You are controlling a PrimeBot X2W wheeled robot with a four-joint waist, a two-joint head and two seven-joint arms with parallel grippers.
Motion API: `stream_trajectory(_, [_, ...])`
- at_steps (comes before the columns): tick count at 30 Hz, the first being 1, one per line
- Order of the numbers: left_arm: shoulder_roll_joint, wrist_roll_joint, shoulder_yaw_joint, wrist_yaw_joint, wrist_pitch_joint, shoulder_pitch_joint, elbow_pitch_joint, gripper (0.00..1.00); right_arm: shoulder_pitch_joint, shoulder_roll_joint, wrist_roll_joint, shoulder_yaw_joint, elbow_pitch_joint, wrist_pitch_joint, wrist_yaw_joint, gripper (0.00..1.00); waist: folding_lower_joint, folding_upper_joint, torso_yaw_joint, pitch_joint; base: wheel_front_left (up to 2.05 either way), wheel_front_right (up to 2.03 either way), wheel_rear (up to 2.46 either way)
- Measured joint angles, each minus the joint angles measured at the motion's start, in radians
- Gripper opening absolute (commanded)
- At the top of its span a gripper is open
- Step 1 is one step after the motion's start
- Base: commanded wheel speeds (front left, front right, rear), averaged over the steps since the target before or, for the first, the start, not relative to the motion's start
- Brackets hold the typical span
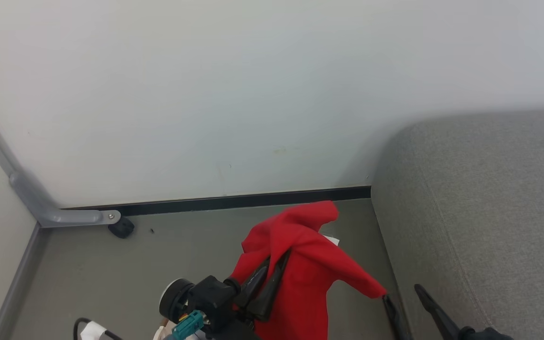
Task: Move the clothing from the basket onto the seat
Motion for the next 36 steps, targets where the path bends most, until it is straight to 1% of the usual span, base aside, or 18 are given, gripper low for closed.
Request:
stream_trajectory(8, [0.000,-0.003,-0.012,0.000,0.023,-0.005,-0.009,0.00,-0.032,0.011,-0.009,0.108,0.000,0.015,0.023,1.00,0.0000,0.0000,0.016,0.008,0.00,0.00,0.00])
stream_trajectory(12, [0.000,-0.005,-0.021,0.000,0.031,-0.008,-0.010,0.00,-0.064,0.023,-0.011,0.174,0.004,0.028,0.025,1.00,0.0000,0.0000,0.030,0.014,0.00,0.00,0.00])
stream_trajectory(14, [0.000,-0.005,-0.026,0.000,0.036,-0.013,-0.009,0.00,-0.075,0.025,-0.011,0.200,0.008,0.032,0.031,1.00,0.0000,0.0000,0.038,0.017,0.00,0.00,0.00])
stream_trajectory(22, [-0.001,-0.014,-0.032,0.001,0.043,-0.023,-0.009,0.00,-0.129,0.033,-0.005,0.306,0.031,0.045,0.032,1.00,0.0000,0.0000,0.065,0.024,0.00,0.00,0.00])
stream_trajectory(27, [-0.001,-0.015,-0.034,0.001,0.043,-0.023,-0.009,0.00,-0.178,0.033,0.020,0.414,0.049,0.053,0.032,1.00,0.0000,0.0000,0.075,0.028,0.00,0.00,0.00])
stream_trajectory(32, [-0.001,-0.016,-0.037,0.002,0.044,-0.023,-0.010,0.00,-0.230,0.034,0.036,0.450,0.093,0.053,0.032,1.00,0.0000,0.0000,0.083,0.031,0.00,0.00,0.00])
stream_trajectory(36, [-0.002,-0.017,-0.042,0.002,0.048,-0.025,-0.015,0.00,-0.300,0.042,0.054,0.453,0.153,0.053,0.032,1.00,0.0000,0.0000,0.090,0.035,0.00,0.00,0.00])
